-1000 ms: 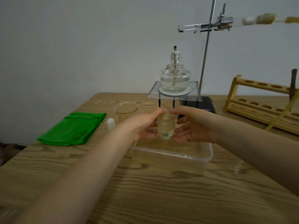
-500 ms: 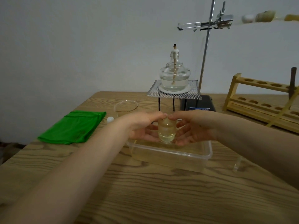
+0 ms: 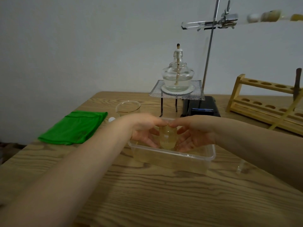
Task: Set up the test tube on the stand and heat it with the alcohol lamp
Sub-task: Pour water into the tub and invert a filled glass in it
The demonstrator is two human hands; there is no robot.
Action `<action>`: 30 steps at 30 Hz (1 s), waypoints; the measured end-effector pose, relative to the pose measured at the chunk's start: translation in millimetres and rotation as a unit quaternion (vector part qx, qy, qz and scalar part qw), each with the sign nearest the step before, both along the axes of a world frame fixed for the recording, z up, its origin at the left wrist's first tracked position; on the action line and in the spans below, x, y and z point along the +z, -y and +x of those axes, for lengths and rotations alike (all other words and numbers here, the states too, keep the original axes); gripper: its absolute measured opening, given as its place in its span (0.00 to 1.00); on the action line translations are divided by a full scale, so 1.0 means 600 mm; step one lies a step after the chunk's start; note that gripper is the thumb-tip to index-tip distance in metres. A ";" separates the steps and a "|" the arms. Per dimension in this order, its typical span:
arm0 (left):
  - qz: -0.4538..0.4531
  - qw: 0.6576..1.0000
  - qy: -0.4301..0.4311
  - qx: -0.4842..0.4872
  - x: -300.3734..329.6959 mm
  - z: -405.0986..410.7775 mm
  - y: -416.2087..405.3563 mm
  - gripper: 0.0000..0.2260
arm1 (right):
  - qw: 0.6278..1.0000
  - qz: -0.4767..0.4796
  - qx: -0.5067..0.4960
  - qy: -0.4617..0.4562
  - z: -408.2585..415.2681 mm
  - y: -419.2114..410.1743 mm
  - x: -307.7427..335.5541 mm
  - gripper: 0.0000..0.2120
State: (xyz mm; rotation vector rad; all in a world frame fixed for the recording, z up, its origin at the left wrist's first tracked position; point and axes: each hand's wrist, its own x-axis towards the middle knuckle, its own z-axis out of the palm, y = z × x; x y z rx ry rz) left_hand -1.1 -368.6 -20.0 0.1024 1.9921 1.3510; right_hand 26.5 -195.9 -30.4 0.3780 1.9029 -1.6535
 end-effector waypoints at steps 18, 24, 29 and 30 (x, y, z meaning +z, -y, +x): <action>0.024 0.999 0.045 0.015 -0.019 -0.001 0.002 0.08 | 1.000 0.012 -0.001 0.025 -0.001 0.004 -0.011 0.35; 0.008 0.999 0.022 0.023 -0.016 -0.002 0.002 0.08 | 1.000 0.007 -0.007 0.011 0.000 0.005 -0.011 0.32; 0.000 1.000 0.014 0.018 -0.022 -0.002 0.007 0.12 | 1.000 0.019 0.003 -0.010 0.002 0.008 -0.015 0.29; -0.002 1.000 0.009 0.017 -0.023 -0.002 0.007 0.12 | 1.000 0.022 0.005 -0.013 0.003 0.010 -0.015 0.28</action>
